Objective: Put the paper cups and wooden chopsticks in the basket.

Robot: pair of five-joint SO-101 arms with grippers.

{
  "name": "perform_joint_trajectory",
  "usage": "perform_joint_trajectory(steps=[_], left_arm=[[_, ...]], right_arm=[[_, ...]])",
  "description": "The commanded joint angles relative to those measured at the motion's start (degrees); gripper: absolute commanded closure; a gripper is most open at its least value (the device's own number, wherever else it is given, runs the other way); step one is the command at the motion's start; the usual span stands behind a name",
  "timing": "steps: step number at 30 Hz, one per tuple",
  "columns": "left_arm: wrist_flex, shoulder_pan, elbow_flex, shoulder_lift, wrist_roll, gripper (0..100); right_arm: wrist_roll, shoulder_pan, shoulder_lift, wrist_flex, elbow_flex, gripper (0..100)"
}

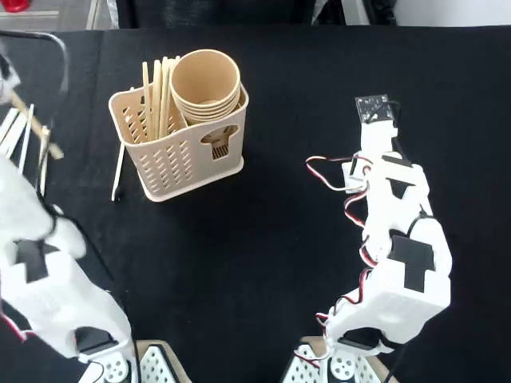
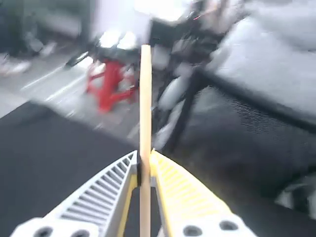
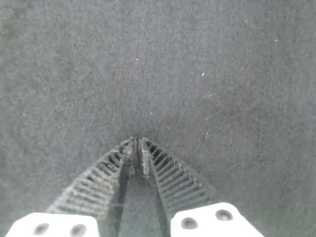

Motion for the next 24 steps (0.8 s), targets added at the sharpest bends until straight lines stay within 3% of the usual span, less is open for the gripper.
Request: perform_joint_trajectory(steps=[1, 5, 10, 13, 19, 24], left_arm=[[0.4, 6.1, -0.7, -2.5, -0.9, 97], [0.5, 6.9, 12.5, -5.0, -0.4, 97], [-0.4, 7.5, 38.5, -20.2, -0.7, 97], [-6.1, 7.5, 50.2, -30.5, -0.9, 97], [-29.9, 7.5, 82.6, -52.5, -1.5, 97], [-64.4, 7.5, 113.5, -72.2, -1.1, 97]], right_arm=[[0.7, 0.2, -3.4, -0.3, 0.0, 98.5], [0.7, 0.2, -3.4, -0.3, 0.0, 98.5], [0.7, 0.2, -3.4, -0.3, -0.1, 98.5], [0.7, 0.2, -3.4, -0.3, -0.1, 98.5], [0.7, 0.2, -3.4, -0.3, 0.0, 98.5], [0.7, 0.2, -3.4, -0.3, 0.0, 98.5]])
